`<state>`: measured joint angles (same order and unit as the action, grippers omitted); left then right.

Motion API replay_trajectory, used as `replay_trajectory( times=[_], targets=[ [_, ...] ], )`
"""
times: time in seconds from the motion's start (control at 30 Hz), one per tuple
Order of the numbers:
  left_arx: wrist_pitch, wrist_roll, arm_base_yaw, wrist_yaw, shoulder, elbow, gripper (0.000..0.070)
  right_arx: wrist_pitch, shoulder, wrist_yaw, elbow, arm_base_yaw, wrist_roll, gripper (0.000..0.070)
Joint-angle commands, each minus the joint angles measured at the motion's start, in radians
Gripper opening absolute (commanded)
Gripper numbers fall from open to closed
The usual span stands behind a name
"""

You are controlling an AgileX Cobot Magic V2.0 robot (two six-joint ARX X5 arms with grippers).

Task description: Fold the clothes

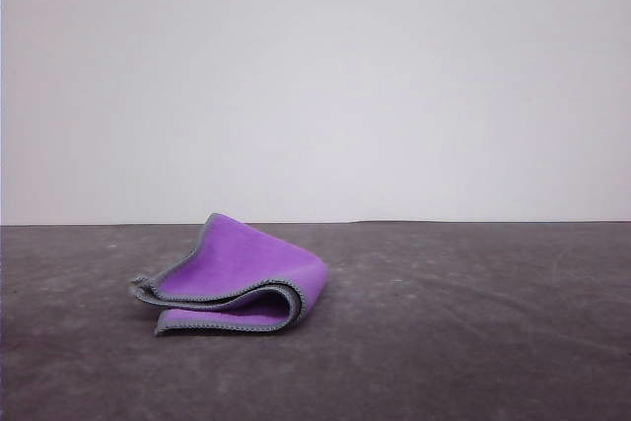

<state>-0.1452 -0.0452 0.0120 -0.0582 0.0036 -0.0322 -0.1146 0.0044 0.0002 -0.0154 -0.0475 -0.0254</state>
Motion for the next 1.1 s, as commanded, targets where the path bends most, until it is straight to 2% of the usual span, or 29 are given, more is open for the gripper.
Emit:
replay_trajectory(
  times=[0.0, 1.07],
  targets=[
    [0.01, 0.0, 0.0, -0.001, -0.001, 0.019, 0.0, 0.011, -0.001, 0.001, 0.003, -0.002, 0.007, 0.0012],
    [0.011, 0.0, 0.0, -0.001, -0.001, 0.019, 0.0, 0.011, -0.001, 0.001, 0.003, -0.002, 0.007, 0.0012]
  ],
)
